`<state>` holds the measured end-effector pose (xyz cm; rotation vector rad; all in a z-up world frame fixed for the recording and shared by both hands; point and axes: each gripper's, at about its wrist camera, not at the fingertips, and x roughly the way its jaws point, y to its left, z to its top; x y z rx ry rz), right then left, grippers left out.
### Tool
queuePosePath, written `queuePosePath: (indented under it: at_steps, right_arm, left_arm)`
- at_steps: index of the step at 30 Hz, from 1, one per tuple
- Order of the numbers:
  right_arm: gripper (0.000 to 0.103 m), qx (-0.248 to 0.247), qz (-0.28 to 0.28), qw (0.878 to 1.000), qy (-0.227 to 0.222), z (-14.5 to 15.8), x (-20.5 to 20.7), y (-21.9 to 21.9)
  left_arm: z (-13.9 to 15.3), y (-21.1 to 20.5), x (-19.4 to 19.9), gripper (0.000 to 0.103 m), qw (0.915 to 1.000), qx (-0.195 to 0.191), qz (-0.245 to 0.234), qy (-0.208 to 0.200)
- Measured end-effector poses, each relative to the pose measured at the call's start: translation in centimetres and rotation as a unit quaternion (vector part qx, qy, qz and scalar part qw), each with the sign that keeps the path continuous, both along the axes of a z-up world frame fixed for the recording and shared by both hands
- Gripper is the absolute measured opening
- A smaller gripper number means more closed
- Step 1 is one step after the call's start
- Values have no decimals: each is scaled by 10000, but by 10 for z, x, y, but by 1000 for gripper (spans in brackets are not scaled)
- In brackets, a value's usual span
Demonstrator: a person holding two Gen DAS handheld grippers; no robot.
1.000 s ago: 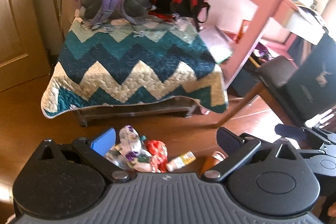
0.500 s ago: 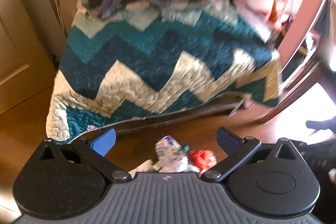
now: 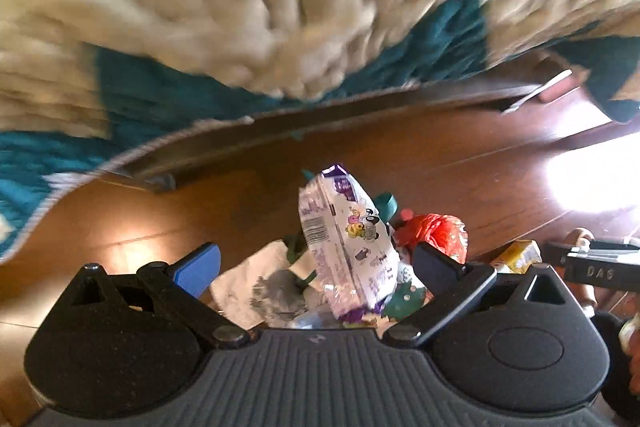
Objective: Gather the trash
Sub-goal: 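Lower left tool onto white snack bag while right tool reaches yellow juice box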
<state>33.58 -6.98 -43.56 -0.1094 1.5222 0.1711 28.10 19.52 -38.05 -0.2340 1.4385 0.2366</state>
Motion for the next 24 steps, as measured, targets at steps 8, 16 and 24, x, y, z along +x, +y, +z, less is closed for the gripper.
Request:
queuePosePath:
  at_steps: [8,16,24]
  right_arm:
    - [80,-195,-1474,9861,746,-83,7,-39]
    - [80,-195,-2419,9639,1094,-128,6,-56]
    - [79,-152,-2575,9578,1268,-153,5,-58]
  left_arm:
    - [-96,3,28,102,9962,-311,422,689]
    - [-157,11,31,102,9882,-601,832,1141]
    - [-181,13,38,82,9829,-922,994,1244]
